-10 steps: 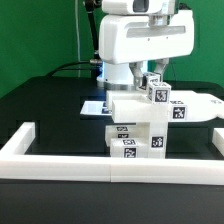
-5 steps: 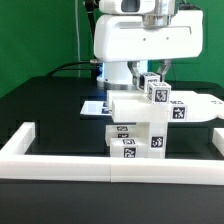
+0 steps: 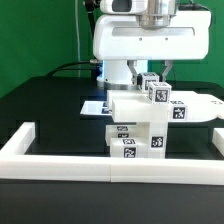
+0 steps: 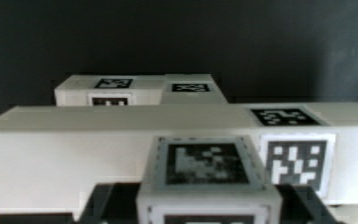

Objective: Assemble chair

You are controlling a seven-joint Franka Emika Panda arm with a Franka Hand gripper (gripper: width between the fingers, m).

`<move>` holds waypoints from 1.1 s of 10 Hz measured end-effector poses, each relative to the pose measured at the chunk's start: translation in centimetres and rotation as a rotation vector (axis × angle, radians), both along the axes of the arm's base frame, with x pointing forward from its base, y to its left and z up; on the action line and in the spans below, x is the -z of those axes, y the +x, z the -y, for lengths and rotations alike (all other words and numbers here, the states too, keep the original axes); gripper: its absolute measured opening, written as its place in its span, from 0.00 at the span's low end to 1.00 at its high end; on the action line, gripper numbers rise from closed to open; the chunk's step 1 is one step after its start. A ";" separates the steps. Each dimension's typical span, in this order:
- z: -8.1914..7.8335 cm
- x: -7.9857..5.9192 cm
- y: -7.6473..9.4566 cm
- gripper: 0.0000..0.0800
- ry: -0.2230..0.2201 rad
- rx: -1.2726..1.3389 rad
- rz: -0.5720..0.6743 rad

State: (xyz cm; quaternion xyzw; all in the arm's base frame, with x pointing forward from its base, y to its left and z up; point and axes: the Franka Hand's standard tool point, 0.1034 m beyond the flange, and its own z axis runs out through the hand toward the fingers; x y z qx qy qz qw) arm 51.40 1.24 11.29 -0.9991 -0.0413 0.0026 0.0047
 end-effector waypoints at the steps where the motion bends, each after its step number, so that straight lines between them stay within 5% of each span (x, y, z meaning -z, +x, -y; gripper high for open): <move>1: 0.0 0.0 0.0 0.36 0.000 0.086 -0.001; 11: -0.3 0.0 0.0 0.36 0.007 0.525 -0.007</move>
Offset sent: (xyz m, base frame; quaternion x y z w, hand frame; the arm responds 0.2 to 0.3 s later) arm 0.0000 0.0000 0.0000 0.0000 0.0000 0.1938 0.9810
